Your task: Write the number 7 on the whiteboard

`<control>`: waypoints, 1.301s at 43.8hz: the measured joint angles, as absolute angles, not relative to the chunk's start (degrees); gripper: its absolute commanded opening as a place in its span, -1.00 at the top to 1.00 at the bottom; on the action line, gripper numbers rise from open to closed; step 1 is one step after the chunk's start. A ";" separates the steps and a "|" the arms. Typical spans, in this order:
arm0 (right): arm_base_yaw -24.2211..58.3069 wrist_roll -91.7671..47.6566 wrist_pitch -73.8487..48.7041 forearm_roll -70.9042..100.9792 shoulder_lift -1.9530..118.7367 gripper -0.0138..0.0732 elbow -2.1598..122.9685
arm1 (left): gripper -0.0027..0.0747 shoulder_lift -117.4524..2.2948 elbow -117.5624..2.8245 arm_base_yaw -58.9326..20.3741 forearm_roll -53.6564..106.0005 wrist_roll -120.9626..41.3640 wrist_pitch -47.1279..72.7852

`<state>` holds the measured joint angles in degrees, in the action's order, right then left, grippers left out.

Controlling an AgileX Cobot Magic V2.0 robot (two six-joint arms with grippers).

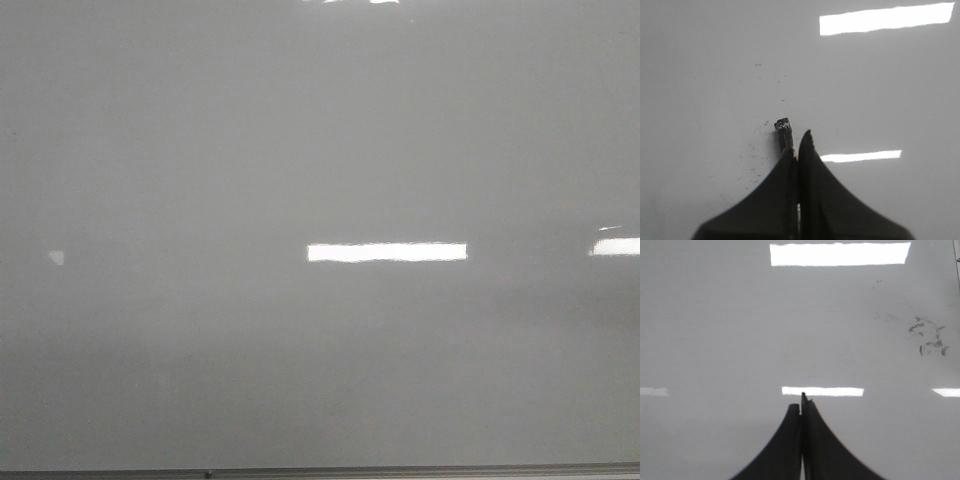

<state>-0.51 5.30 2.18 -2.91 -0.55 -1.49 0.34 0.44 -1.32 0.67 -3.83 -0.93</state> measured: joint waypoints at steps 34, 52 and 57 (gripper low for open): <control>-0.51 5.30 2.18 -2.91 -0.55 0.84 -1.49 | 0.98 0.34 0.44 -1.32 0.67 -3.83 -0.93; -0.51 5.30 3.92 -2.91 -0.55 0.84 -1.49 | 0.98 0.34 0.44 -1.32 0.67 -3.83 -2.11; -0.51 5.30 2.65 -2.91 -0.55 0.84 -1.23 | 0.98 0.34 0.31 -1.32 0.67 -3.83 -2.72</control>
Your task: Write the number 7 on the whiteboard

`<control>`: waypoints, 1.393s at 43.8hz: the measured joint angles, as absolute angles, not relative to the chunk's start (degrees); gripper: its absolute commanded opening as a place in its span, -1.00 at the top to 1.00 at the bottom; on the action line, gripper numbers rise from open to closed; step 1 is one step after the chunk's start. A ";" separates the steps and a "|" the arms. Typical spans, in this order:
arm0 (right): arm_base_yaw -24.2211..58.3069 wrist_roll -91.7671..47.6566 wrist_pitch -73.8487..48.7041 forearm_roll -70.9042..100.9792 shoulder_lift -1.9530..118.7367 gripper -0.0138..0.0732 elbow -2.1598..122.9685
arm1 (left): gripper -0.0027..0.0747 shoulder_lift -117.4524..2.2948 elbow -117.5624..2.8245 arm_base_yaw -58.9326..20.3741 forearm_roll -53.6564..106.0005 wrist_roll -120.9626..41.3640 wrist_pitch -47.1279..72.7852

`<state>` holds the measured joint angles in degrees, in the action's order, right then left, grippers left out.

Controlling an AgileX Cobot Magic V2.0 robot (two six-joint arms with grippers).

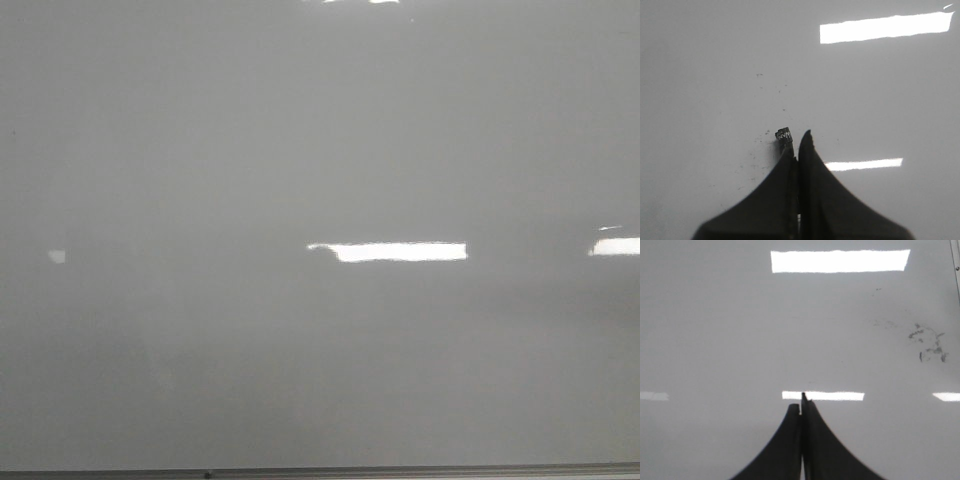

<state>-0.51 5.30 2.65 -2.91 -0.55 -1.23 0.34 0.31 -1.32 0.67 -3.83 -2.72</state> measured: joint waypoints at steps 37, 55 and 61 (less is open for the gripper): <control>-0.51 5.30 -40.24 -0.84 27.03 0.84 42.13 | 0.99 -18.49 -37.18 -1.32 3.25 -3.83 31.65; 1.85 5.30 -41.82 -0.65 35.45 0.84 43.07 | 0.99 -26.27 -37.07 -1.32 3.25 -3.83 35.91; 1.85 4.49 -41.82 -2.34 37.29 0.83 43.11 | 0.98 -27.34 -37.07 -1.32 3.25 -3.83 36.15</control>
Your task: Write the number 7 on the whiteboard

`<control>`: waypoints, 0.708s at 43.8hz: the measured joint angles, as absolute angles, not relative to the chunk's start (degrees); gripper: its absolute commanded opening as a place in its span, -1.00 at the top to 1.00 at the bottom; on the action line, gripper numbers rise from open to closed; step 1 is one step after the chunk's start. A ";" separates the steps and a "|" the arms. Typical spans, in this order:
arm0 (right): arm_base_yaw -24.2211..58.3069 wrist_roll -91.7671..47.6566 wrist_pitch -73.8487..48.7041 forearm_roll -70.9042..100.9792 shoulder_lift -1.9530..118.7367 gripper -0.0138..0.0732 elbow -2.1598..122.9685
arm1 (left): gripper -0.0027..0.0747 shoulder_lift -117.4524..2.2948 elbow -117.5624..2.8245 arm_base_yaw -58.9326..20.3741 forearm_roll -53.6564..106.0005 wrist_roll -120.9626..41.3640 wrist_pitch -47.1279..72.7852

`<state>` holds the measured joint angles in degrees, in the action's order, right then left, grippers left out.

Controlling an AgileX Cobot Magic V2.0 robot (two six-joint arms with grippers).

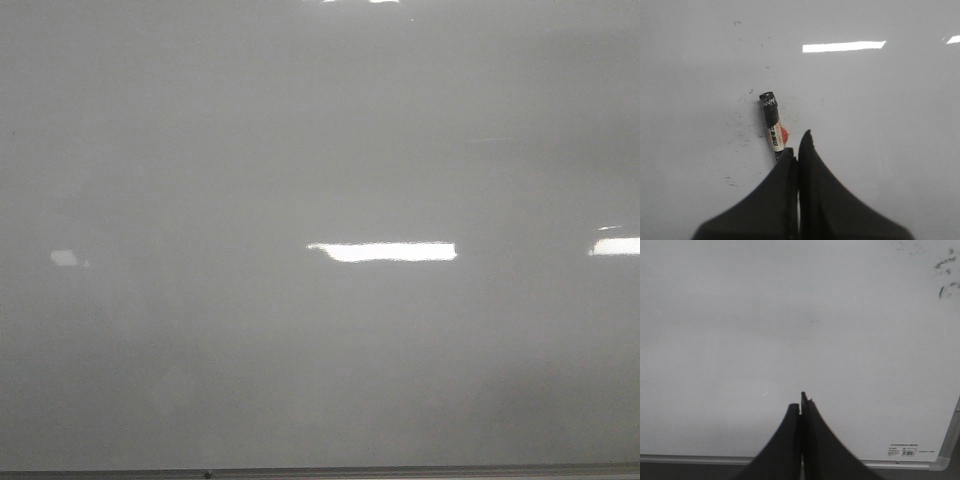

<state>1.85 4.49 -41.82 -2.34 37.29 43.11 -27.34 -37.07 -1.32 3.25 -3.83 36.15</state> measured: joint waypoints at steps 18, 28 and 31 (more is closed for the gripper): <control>1.85 3.28 -41.82 -3.32 42.51 -0.57 43.11 | -0.36 -31.78 -36.07 -1.32 3.25 -3.83 37.43; 1.85 3.28 -41.82 -3.41 43.37 -0.70 43.11 | -0.40 -39.69 -36.07 -1.32 3.25 -1.15 37.89; 1.85 3.28 -41.82 -3.41 43.37 -0.70 43.11 | -0.40 -42.89 -36.07 -1.05 3.25 0.00 37.78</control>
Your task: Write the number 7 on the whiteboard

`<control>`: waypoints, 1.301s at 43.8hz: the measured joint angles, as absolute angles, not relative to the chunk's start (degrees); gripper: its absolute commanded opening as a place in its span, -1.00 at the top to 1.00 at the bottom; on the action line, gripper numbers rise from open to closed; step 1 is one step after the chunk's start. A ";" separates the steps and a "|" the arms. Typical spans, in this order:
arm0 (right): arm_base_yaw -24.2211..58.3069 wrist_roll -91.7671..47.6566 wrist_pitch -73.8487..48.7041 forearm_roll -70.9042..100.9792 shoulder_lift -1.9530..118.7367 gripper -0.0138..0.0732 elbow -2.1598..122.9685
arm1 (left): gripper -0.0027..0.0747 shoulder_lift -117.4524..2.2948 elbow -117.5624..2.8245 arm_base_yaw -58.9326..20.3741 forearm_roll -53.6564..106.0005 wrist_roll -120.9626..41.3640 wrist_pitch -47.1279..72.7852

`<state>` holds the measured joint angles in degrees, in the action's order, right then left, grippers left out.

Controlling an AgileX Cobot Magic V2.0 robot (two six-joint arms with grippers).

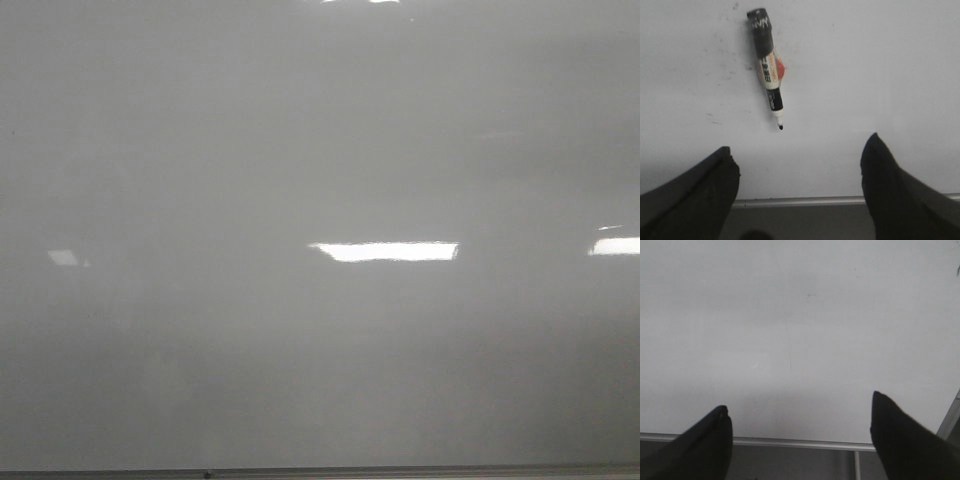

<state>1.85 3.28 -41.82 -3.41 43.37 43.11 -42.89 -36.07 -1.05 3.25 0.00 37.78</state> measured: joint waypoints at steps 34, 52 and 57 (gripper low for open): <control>1.85 3.16 -41.82 -3.41 43.37 -0.70 43.11 | -0.39 -76.74 -36.07 2.65 5.81 0.68 9.98; 1.85 3.16 -41.82 -3.41 43.37 -0.70 43.11 | 0.21 -83.82 -36.17 2.65 5.94 0.68 2.10; 1.85 3.16 -41.82 -3.41 43.37 -0.70 43.11 | 0.49 -84.28 -36.17 2.65 5.94 0.68 1.00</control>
<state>1.85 3.16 -41.82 -3.41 43.37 43.11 -84.28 -36.17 2.65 5.94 0.68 1.00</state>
